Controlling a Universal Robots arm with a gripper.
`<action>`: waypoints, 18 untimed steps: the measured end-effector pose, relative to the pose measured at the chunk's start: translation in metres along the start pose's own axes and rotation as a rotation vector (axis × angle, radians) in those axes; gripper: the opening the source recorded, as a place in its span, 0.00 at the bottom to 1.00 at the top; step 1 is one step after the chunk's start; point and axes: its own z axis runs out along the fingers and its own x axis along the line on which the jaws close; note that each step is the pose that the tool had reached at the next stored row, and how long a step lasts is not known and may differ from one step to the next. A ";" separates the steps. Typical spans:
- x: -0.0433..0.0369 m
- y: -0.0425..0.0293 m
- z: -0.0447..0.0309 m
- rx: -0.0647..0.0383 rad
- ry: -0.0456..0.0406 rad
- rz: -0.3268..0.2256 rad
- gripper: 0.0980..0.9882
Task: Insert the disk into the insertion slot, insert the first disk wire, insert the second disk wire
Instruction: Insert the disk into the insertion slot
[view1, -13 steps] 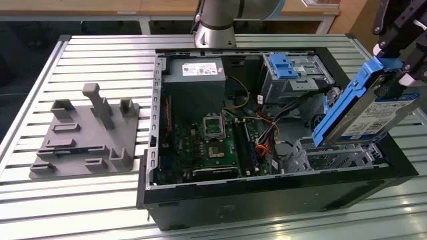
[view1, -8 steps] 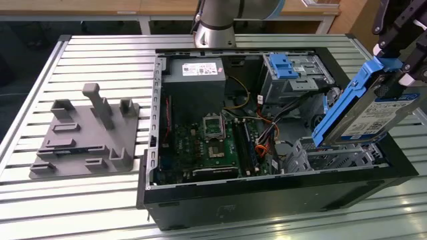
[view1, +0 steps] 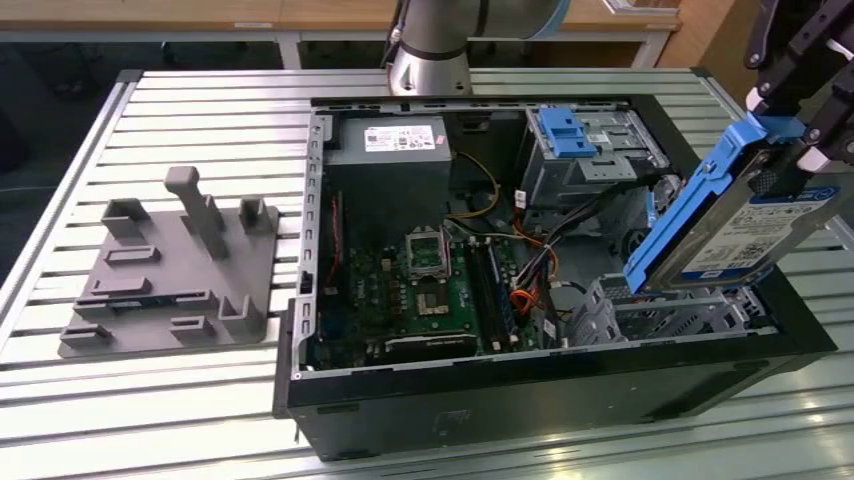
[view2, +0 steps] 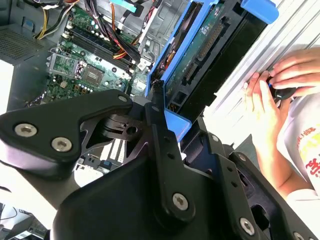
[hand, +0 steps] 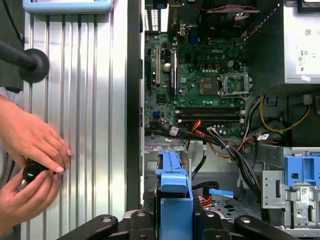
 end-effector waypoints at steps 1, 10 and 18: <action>0.0000 0.0000 -0.0001 0.000 -0.0008 0.000 0.30; 0.0035 0.0000 0.0000 -0.002 -0.0911 -0.004 0.30; 0.0035 -0.0005 0.0001 -0.002 -0.0919 -0.004 0.30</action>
